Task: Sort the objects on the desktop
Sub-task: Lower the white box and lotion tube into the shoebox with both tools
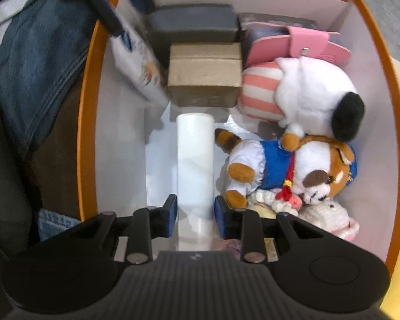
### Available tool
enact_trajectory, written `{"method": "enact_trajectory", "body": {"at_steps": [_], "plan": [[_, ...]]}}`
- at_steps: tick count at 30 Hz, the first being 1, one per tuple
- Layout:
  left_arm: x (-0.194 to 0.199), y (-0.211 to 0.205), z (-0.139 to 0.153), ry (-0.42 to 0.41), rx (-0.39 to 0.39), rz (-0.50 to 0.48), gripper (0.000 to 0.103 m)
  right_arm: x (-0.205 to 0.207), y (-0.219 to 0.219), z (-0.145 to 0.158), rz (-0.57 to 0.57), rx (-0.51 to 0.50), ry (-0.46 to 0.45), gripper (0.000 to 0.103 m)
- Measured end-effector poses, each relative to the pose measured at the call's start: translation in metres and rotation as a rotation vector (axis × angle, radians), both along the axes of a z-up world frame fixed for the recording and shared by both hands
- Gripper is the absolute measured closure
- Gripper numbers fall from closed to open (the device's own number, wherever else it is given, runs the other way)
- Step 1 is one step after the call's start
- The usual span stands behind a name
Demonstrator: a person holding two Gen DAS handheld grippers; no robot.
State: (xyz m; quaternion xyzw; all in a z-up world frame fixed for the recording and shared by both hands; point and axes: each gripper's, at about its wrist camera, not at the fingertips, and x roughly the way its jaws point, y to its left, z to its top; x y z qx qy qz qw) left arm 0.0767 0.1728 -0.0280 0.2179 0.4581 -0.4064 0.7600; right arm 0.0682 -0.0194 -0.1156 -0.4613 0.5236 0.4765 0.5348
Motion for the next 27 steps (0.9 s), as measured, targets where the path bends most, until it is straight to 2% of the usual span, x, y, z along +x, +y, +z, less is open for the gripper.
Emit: {"method": "enact_trajectory", "body": {"at_steps": [11, 17, 21, 27], "plan": [[-0.013, -0.007, 0.012, -0.038, -0.01, 0.044, 0.091, -0.005, -0.004, 0.007, -0.032, 0.045, -0.005, 0.074], [-0.019, -0.012, 0.017, -0.05, -0.009, 0.035, 0.091, 0.003, -0.002, 0.012, 0.007, 0.084, 0.076, 0.074], [-0.017, -0.014, 0.017, -0.048, -0.008, 0.045, 0.091, 0.01, 0.008, 0.003, 0.029, 0.038, 0.123, 0.073], [-0.015, -0.013, 0.018, -0.047, -0.018, 0.073, 0.091, 0.007, 0.015, 0.013, 0.042, 0.024, 0.064, 0.073]]}}
